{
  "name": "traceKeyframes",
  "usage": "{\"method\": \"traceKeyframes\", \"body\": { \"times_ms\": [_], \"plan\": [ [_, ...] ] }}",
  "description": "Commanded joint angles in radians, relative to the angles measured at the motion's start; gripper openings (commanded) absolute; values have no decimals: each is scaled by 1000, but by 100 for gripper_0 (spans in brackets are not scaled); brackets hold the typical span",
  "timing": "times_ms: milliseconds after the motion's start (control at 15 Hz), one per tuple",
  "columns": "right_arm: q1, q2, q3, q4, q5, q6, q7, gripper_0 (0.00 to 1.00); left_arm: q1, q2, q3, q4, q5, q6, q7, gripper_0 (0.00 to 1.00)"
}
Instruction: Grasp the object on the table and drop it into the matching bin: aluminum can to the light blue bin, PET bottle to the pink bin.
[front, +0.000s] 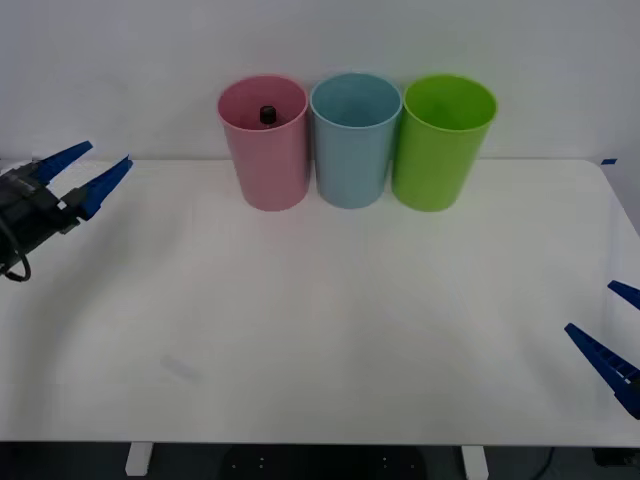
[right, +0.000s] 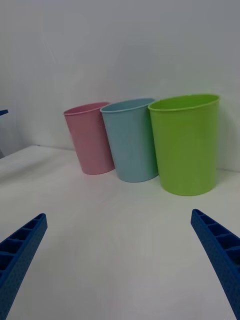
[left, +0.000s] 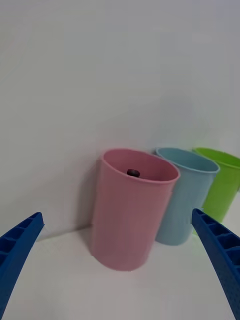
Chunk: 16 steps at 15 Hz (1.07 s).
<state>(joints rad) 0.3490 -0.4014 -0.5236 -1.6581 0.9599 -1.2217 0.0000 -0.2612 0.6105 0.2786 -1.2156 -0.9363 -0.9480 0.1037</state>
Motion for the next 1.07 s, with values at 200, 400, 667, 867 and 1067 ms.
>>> {"method": "traceKeyframes", "body": {
  "times_ms": [200,400,667,867,1067],
  "plan": [
    [0,0,0,0,0,0,0,100,166,0,128,-74,-24,-129,-33,100],
    [0,0,0,0,0,0,0,100,260,0,182,-113,-15,-193,-55,100],
    [0,0,0,0,0,0,0,100,356,12,228,-125,-9,-265,-156,100],
    [0,0,0,0,0,0,0,100,419,48,225,-125,10,-284,-219,100],
    [0,0,0,0,0,0,0,100,473,75,225,-125,43,-308,-223,100]
  ]
}}
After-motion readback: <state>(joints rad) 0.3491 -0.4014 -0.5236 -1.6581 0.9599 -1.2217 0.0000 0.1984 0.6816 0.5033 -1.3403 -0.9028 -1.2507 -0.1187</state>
